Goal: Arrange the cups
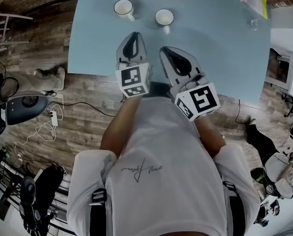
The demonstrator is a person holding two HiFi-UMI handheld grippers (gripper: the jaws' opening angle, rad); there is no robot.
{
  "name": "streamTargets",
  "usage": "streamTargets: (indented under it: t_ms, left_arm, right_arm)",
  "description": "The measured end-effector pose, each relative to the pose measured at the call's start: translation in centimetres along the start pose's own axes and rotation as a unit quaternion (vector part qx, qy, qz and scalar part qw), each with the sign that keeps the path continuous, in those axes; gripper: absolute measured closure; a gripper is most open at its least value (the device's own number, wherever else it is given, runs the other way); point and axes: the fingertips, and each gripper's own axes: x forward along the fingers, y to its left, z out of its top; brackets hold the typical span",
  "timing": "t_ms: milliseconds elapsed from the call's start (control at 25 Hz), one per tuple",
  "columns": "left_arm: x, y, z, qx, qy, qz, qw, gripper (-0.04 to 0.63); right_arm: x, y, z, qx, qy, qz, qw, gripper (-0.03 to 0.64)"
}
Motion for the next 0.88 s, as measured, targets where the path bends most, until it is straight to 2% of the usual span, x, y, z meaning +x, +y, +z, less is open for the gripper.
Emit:
streamTargets:
  t_ms: [400, 880]
  left_arm:
    - [3.9, 2.9, -2.0, -0.013, 0.012, 0.049, 0.9986, 0.588]
    - [6.4, 4.2, -5.2, -0.022, 0.039, 0.064, 0.9969, 0.588]
  right_arm:
    - [1.1, -1.3, -0.8, 0.011, 0.015, -0.007, 1.000, 0.595]
    - [2.3, -2.9, -2.6, 0.027, 0.033, -0.024, 0.999, 0.595]
